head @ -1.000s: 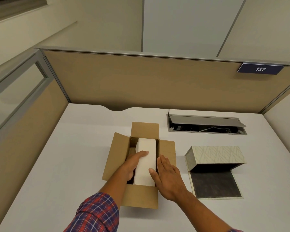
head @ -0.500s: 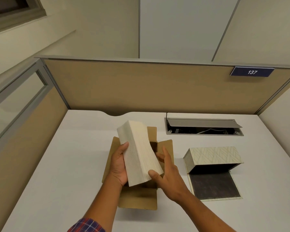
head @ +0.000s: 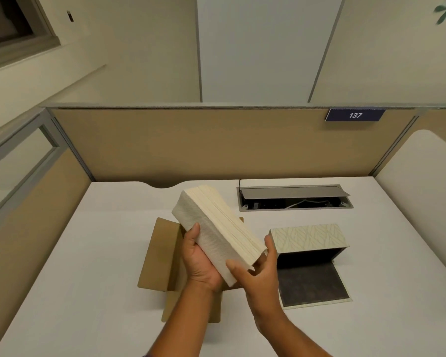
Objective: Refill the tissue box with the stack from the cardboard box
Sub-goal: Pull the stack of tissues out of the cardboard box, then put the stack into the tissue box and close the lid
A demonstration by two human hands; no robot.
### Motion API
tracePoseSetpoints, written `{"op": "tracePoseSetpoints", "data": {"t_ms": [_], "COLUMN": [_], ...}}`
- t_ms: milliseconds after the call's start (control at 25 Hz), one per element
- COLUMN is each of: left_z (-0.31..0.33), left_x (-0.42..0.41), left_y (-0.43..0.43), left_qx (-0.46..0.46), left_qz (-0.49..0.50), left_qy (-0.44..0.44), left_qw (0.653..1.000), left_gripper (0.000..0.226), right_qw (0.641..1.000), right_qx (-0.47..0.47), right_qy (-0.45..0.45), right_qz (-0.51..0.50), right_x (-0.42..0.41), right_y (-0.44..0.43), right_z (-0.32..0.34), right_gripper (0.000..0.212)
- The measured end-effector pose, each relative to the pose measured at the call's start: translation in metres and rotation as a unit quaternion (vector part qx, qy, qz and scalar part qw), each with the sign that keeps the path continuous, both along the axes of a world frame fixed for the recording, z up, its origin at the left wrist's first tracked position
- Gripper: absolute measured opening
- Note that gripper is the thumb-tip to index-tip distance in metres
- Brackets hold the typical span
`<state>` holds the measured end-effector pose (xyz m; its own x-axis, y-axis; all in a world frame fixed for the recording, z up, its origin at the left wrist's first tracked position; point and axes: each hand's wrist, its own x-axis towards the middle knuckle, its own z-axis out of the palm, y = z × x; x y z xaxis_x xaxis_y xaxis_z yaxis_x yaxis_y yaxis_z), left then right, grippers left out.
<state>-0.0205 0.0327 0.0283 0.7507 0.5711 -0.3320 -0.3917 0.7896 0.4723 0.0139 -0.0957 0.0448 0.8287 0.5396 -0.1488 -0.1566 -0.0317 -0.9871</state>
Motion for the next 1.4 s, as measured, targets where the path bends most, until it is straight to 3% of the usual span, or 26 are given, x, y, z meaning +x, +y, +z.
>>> {"op": "tracePoseSetpoints", "data": {"t_ms": [120, 280, 520, 760, 1000, 1400], "left_z": [0.003, 0.011, -0.011, -0.053, -0.069, -0.086], "left_x": [0.015, 0.024, 0.027, 0.056, 0.109, 0.142], "left_y": [-0.025, -0.038, -0.063, -0.126, -0.158, -0.163], "left_qx": [0.032, 0.072, 0.17, 0.189, 0.185, 0.182], "left_qz": [0.054, 0.086, -0.059, -0.169, -0.185, -0.171], "left_qy": [0.024, 0.079, 0.23, 0.369, 0.47, 0.529], "left_qw": [0.998, 0.991, 0.956, 0.894, 0.843, 0.811], "left_gripper": [0.049, 0.04, 0.039, 0.027, 0.02, 0.025], "right_qw": [0.998, 0.994, 0.976, 0.953, 0.936, 0.934], "right_qx": [0.015, -0.007, -0.062, -0.127, -0.221, -0.283], "right_qy": [0.054, 0.088, 0.194, 0.261, 0.267, 0.22], "right_qz": [-0.032, -0.065, -0.077, -0.09, -0.065, 0.0], "right_x": [0.021, 0.057, 0.131, 0.192, 0.247, 0.283], "right_y": [-0.022, -0.065, -0.141, -0.198, -0.201, -0.175], "right_z": [-0.001, -0.003, -0.029, -0.065, -0.092, -0.129], "right_gripper": [0.085, 0.075, 0.036, 0.032, 0.042, 0.027]}}
